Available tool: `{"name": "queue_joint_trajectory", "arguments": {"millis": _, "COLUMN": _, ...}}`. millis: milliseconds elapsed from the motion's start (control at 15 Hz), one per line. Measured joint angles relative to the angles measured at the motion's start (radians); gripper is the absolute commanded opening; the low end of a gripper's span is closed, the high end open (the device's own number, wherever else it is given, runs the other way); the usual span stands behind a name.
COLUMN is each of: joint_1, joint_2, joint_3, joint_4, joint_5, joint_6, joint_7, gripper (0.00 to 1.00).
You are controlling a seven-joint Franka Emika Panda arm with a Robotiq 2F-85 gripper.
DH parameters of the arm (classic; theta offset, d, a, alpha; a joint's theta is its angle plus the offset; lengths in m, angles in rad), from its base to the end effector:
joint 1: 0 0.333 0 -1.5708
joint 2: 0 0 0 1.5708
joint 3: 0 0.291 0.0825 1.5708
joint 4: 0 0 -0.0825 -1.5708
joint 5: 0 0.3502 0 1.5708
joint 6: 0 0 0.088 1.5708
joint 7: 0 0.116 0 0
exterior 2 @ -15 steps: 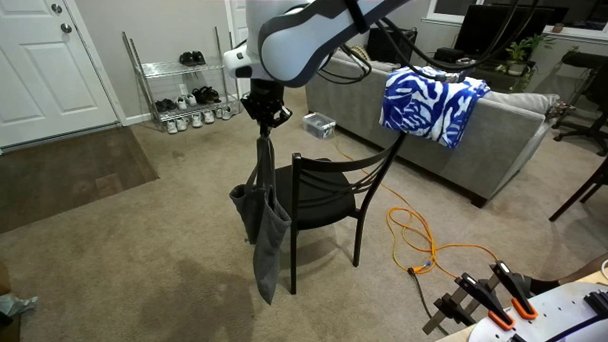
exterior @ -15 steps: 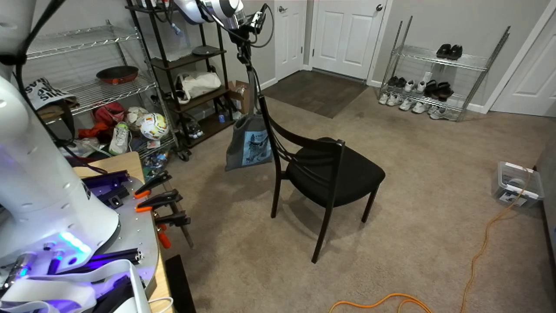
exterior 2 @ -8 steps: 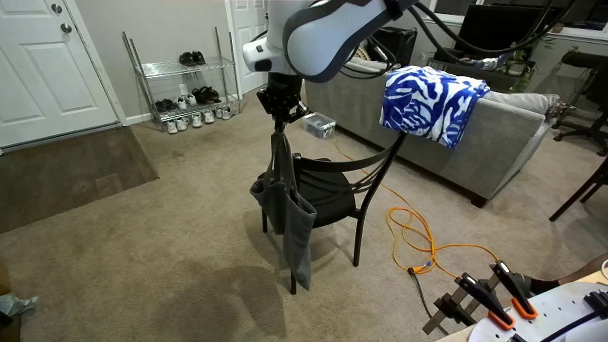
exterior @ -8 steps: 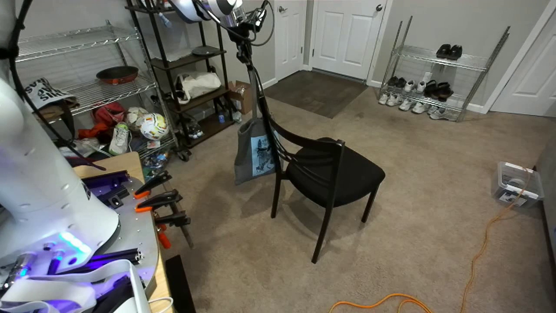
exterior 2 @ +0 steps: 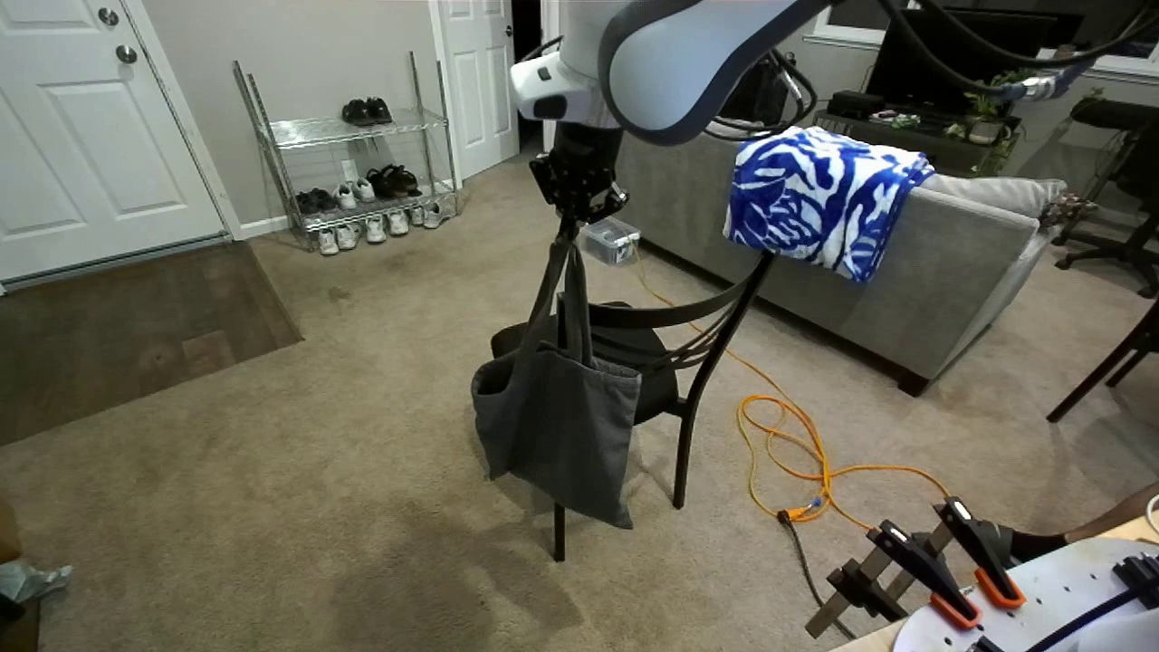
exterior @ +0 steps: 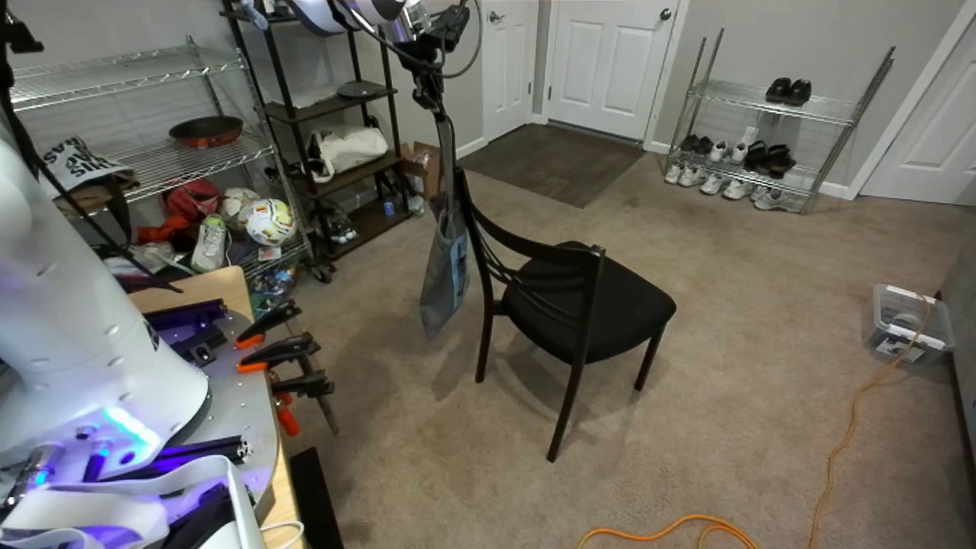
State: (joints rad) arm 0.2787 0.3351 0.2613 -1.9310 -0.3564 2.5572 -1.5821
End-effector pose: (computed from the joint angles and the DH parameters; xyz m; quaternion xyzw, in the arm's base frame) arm 0.5284 0.3099 0.3401 0.3740 0.9114 0.0935 0.1441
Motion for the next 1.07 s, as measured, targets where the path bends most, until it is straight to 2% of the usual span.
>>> {"name": "queue_joint_trajectory", "arguments": {"millis": 333, "joint_1": -0.032, "joint_2": -0.029, "joint_3": -0.002, "joint_4": -0.040, "joint_5": 0.031, "joint_6": 0.008, "joint_7": 0.008, "gripper": 0.02}}
{"name": "queue_joint_trajectory", "arguments": {"millis": 1067, "joint_1": -0.022, "joint_2": -0.025, "joint_3": 0.026, "joint_4": -0.032, "joint_5": 0.036, "joint_6": 0.004, "joint_7": 0.008, "gripper": 0.02}}
